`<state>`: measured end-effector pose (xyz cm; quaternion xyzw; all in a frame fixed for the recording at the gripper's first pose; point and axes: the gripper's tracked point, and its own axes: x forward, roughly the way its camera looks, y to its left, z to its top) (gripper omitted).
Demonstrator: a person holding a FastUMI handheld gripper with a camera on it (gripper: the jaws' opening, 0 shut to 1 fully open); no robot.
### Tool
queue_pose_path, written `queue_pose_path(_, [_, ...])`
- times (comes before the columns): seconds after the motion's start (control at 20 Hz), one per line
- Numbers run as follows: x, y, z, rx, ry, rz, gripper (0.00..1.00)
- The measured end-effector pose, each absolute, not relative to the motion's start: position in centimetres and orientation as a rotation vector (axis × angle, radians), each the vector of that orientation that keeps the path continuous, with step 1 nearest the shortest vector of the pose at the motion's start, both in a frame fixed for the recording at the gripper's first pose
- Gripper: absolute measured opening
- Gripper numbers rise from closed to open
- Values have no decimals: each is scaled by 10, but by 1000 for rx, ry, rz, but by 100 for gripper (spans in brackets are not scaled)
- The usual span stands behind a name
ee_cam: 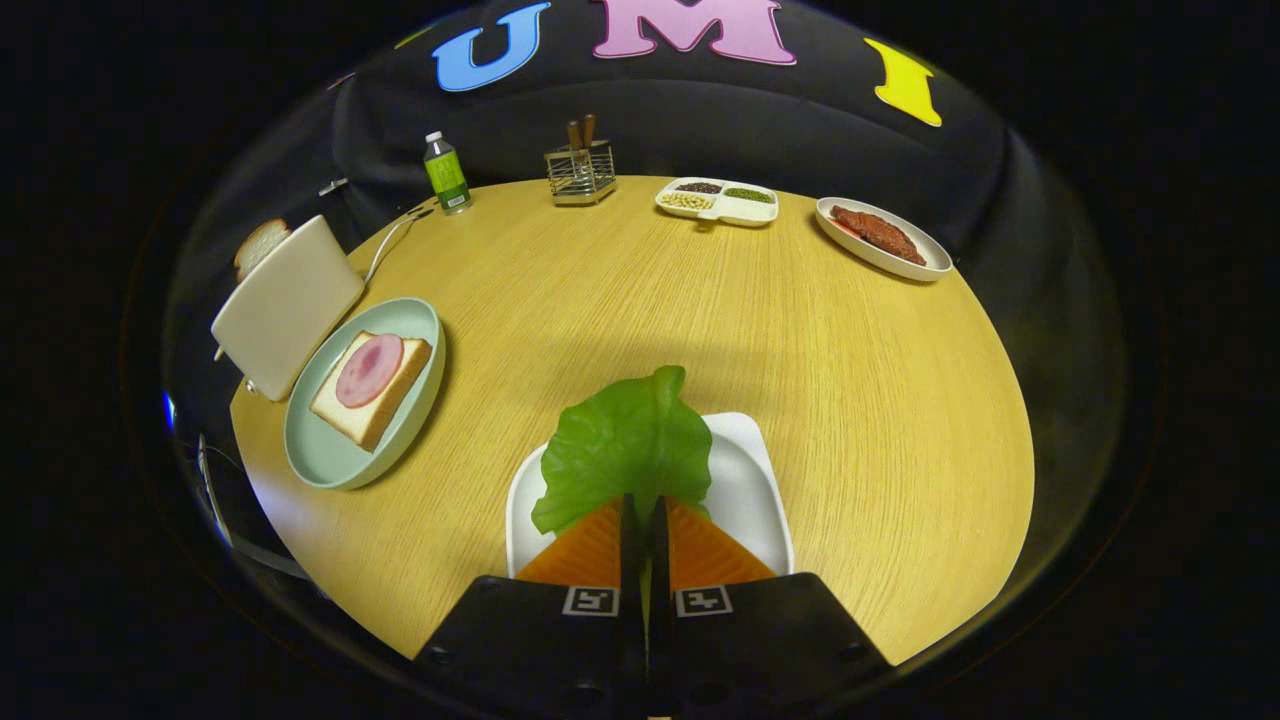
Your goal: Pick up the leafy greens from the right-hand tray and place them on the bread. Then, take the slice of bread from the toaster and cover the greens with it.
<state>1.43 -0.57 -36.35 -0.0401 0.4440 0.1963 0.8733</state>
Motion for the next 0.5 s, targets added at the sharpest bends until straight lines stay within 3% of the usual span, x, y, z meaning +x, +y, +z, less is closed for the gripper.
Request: queue_pose_path(0.5, [2, 37, -279, -69, 827, 474, 6])
